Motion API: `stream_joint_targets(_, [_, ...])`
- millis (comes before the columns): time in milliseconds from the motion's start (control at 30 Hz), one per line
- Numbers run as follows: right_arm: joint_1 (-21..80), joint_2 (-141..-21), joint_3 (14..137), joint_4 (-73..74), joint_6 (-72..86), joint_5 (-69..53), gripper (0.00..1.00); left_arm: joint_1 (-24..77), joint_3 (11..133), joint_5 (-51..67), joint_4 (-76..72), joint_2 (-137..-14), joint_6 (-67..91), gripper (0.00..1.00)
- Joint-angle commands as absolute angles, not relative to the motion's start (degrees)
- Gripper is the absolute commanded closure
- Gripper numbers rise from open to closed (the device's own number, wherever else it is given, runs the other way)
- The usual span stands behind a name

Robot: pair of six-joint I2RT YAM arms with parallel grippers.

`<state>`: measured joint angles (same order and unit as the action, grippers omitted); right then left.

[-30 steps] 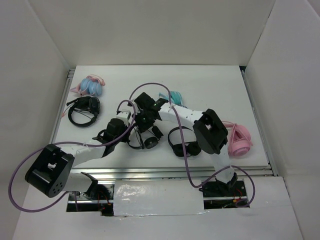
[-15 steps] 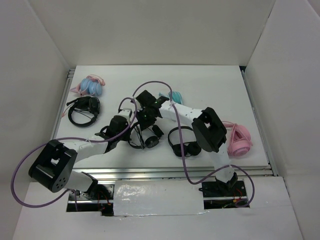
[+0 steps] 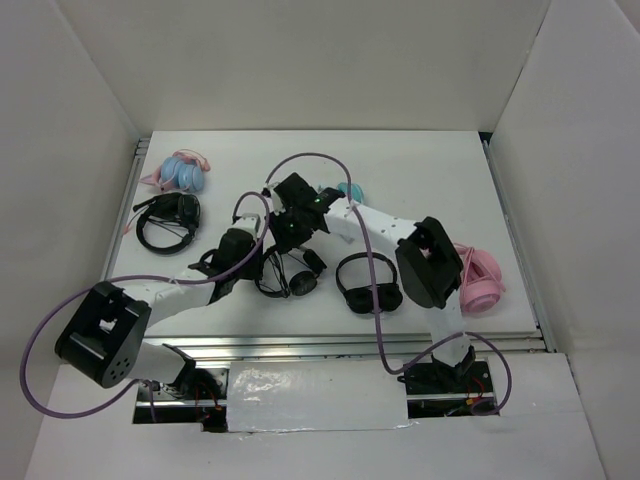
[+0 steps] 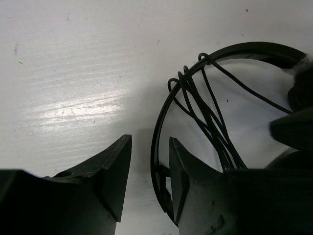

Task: Wrap the headphones

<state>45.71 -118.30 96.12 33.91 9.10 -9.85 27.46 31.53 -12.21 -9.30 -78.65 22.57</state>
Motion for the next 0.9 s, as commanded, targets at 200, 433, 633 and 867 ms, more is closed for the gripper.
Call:
stream_joint_targets(200, [44.48,-105.56,96.33,27.51,10.1,-6.42,0.49,27.33,37.25,-16.78,-5.2,-72.52,24.96,0.43])
stream_joint_targets(433, [37.8,-91.27,82.55,19.52,15.29,-5.71,0.0,24.7,43.32,-22.49,3.24,-66.19,27.94,0.01])
stream_joint_targets(633, [28.75,-75.96,63.59,16.36,21.0,-0.18,0.0,14.44,47.28,-23.47,14.4,-58.89,33.83,0.01])
stream_joint_targets(867, [16.81,-52.43,45.1,15.02,26.36,-0.18,0.0,5.9,50.09,-20.75,23.01,-56.07,41.65,0.01])
